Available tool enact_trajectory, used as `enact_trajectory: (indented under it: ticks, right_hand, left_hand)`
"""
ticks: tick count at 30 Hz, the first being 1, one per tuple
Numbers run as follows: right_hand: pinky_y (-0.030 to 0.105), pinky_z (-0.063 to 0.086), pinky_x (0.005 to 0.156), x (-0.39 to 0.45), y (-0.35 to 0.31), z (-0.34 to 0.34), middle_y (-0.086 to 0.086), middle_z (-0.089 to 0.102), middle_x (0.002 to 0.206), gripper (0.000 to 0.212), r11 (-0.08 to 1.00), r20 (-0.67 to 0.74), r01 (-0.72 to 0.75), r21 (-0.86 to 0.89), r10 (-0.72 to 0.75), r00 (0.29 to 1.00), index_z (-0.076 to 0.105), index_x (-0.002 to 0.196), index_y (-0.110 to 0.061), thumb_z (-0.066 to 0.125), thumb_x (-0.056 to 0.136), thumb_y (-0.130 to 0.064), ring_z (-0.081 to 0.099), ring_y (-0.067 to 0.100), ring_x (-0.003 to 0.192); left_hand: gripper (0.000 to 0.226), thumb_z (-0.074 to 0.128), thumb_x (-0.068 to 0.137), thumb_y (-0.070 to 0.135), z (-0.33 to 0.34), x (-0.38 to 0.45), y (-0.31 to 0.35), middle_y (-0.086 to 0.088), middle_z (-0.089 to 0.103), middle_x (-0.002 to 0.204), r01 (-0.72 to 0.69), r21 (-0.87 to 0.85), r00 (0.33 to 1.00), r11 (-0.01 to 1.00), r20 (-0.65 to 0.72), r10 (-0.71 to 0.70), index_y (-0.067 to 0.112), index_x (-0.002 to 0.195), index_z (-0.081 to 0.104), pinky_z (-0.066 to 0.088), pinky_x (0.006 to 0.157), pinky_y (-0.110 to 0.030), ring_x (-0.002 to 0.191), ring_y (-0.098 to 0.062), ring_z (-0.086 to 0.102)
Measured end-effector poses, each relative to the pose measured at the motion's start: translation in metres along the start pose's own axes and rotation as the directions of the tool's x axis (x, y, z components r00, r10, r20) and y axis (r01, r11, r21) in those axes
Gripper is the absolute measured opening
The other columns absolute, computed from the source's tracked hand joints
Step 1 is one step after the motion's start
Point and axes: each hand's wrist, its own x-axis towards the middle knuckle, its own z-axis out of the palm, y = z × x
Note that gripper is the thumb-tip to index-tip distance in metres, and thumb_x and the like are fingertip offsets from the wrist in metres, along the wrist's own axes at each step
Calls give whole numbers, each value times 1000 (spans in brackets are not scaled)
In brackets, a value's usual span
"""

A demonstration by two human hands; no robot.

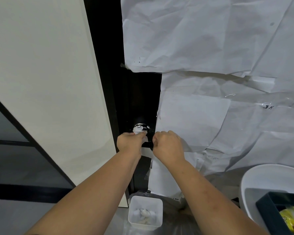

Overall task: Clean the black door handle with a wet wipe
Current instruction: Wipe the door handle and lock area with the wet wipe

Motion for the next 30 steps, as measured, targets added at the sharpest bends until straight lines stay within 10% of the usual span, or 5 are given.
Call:
enact_trajectory:
  ticks: [15,24,30]
  right_hand:
    - [32,39,70,1,0,-3,0,66,78,16,1000,19,1,2,-1,1000,65,83,-17,53,76,-9,50,21,77]
    - [34,43,68,1,0,-1,1,65,74,17,1000,22,-5,7,4,1000,64,80,-16,52,74,-7,50,23,74]
    - [33,41,67,0,0,0,1,65,75,17,1000,18,-4,8,4,1000,64,80,-17,52,74,-7,49,22,74]
  left_hand:
    - [24,83,79,20,0,9,-9,-10,68,88,224,-359,974,906,58,-218,11,75,61,55,91,-43,94,-30,67]
    - [30,59,99,18,-6,22,-16,-11,67,106,389,-408,908,826,320,-270,0,123,60,56,60,-31,86,-22,66]
    - [20,55,100,11,-15,20,-20,-14,69,111,399,-426,889,812,397,-228,2,116,64,55,62,-32,88,-22,69]
